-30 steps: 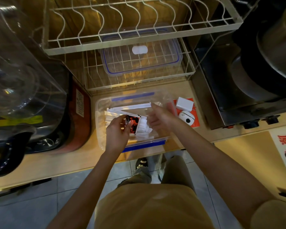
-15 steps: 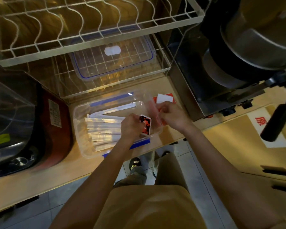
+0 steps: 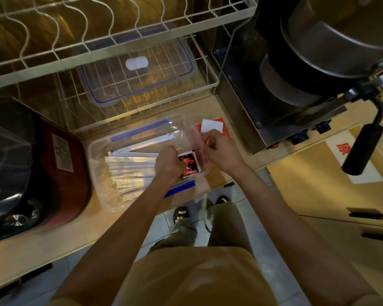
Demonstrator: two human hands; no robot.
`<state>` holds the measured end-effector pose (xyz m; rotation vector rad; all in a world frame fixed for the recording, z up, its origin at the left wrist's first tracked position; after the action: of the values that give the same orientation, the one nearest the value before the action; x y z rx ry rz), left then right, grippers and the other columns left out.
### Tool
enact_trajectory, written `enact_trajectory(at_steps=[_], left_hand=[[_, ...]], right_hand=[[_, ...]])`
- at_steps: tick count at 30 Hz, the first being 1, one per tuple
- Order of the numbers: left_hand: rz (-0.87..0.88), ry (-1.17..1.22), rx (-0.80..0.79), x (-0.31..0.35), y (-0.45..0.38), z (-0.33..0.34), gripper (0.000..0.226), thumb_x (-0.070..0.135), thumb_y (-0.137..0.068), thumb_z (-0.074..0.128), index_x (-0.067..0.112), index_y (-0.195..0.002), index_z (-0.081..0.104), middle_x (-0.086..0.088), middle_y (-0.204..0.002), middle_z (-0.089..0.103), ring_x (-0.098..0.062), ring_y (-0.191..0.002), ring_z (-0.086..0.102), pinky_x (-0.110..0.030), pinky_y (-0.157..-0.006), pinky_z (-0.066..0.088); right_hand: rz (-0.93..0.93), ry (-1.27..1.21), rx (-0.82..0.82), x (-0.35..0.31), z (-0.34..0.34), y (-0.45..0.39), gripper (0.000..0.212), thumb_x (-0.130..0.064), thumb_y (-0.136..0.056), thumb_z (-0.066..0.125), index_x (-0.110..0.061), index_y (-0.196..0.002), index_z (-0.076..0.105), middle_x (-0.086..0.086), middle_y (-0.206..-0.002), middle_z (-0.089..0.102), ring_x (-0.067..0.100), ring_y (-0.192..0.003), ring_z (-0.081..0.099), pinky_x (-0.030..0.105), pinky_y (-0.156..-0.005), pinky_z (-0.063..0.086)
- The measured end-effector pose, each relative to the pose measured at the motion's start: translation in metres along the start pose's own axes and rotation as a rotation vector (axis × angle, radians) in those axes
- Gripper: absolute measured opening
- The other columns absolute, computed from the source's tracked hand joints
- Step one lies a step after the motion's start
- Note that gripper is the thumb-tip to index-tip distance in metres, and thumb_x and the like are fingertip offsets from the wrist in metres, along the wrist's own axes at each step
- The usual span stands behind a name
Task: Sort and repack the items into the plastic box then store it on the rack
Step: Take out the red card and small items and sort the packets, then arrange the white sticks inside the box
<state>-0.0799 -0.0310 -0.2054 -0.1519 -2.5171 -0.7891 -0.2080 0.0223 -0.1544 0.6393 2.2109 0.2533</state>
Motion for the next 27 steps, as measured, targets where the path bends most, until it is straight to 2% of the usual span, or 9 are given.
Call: enact_trajectory(at_steps=[3, 7, 12, 14, 15, 18, 22, 24, 27], left_hand=[[0.027, -0.055, -0.008, 0.004, 0.001, -0.001, 0.028, -0.001, -0.071, 0.063, -0.001, -0.098, 0.057, -0.019, -0.099, 0.066, -0.033, -0.090, 0.063, -0.035, -0.066, 0.047], [0.069, -0.054, 0.033, 0.007, 0.001, -0.002, 0.030, -0.001, -0.076, 0.061, -0.003, -0.105, 0.052, -0.021, -0.105, 0.064, -0.035, -0.100, 0.060, -0.038, -0.079, 0.049], [-0.020, 0.193, -0.078, -0.005, 0.004, -0.005, 0.006, 0.003, -0.080, 0.056, 0.002, -0.078, 0.062, -0.023, -0.087, 0.070, -0.035, -0.083, 0.068, -0.040, -0.081, 0.056], [-0.055, 0.332, -0.156, -0.012, 0.010, -0.011, 0.014, 0.001, -0.078, 0.058, 0.011, -0.069, 0.059, -0.022, -0.082, 0.070, -0.037, -0.081, 0.069, -0.045, -0.081, 0.057], [-0.042, 0.372, -0.164, -0.014, 0.013, -0.017, 0.017, -0.001, -0.077, 0.058, 0.013, -0.070, 0.060, -0.017, -0.082, 0.070, -0.033, -0.082, 0.069, -0.042, -0.079, 0.059], [0.031, 0.438, -0.071, -0.026, 0.022, -0.044, 0.020, -0.007, -0.081, 0.054, 0.009, -0.088, 0.065, -0.004, -0.084, 0.067, -0.019, -0.079, 0.064, -0.025, -0.070, 0.055], [0.146, 0.130, 0.188, -0.059, 0.036, -0.076, 0.025, 0.004, -0.088, 0.050, 0.008, -0.108, 0.063, -0.011, -0.113, 0.067, -0.026, -0.103, 0.062, -0.034, -0.093, 0.046], [0.164, -0.009, 0.178, -0.076, 0.041, -0.073, 0.032, 0.007, -0.089, 0.048, 0.010, -0.121, 0.056, -0.013, -0.129, 0.058, -0.030, -0.119, 0.052, -0.034, -0.101, 0.039], [0.147, -0.039, 0.131, -0.091, 0.049, -0.062, 0.043, 0.007, -0.092, 0.042, 0.011, -0.134, 0.043, -0.012, -0.147, 0.039, -0.027, -0.136, 0.035, -0.031, -0.111, 0.027]], right_hand=[[-0.005, -0.004, 0.007, -0.002, -0.001, 0.000, 0.023, -0.016, -0.091, 0.053, -0.012, -0.113, 0.057, 0.007, -0.089, 0.066, 0.020, -0.083, 0.062, 0.030, -0.076, 0.050], [-0.018, 0.007, 0.013, -0.001, 0.001, 0.001, 0.023, -0.015, -0.091, 0.053, -0.012, -0.114, 0.057, 0.009, -0.089, 0.066, 0.019, -0.082, 0.062, 0.026, -0.072, 0.048], [-0.063, 0.053, 0.035, -0.001, 0.003, 0.002, 0.021, -0.017, -0.092, 0.053, -0.012, -0.112, 0.057, 0.007, -0.096, 0.067, 0.015, -0.082, 0.059, 0.021, -0.065, 0.045], [-0.083, 0.110, 0.068, -0.004, 0.005, 0.002, 0.021, -0.021, -0.092, 0.053, -0.012, -0.111, 0.057, 0.005, -0.102, 0.064, 0.017, -0.086, 0.062, 0.024, -0.068, 0.046], [-0.099, 0.148, 0.100, -0.007, 0.004, 0.003, 0.021, -0.024, -0.093, 0.053, -0.013, -0.110, 0.056, 0.004, -0.105, 0.063, 0.017, -0.087, 0.062, 0.024, -0.067, 0.045], [-0.181, 0.157, 0.166, -0.021, 0.007, 0.004, 0.021, -0.023, -0.096, 0.048, -0.013, -0.112, 0.057, 0.006, -0.111, 0.061, 0.012, -0.084, 0.057, 0.022, -0.069, 0.042], [-0.357, 0.142, 0.055, -0.049, 0.028, -0.002, 0.027, -0.009, -0.094, 0.046, -0.011, -0.118, 0.059, 0.008, -0.122, 0.061, 0.018, -0.107, 0.057, 0.025, -0.088, 0.042], [-0.429, 0.245, -0.044, -0.058, 0.048, -0.015, 0.034, -0.008, -0.093, 0.043, -0.009, -0.125, 0.055, 0.009, -0.130, 0.058, 0.023, -0.119, 0.052, 0.027, -0.099, 0.035], [-0.433, 0.396, -0.188, -0.060, 0.082, -0.037, 0.049, -0.004, -0.090, 0.046, -0.011, -0.139, 0.039, 0.011, -0.142, 0.046, 0.025, -0.133, 0.039, 0.034, -0.109, 0.030]])
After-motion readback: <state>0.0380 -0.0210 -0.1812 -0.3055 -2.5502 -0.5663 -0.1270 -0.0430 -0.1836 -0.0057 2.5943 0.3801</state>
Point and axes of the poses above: each hand's wrist, its own y-axis away from the middle knuckle, its own z-axis out of the palm, x = y × z, the point moved 5 cm from there along -y, towards the middle knuckle
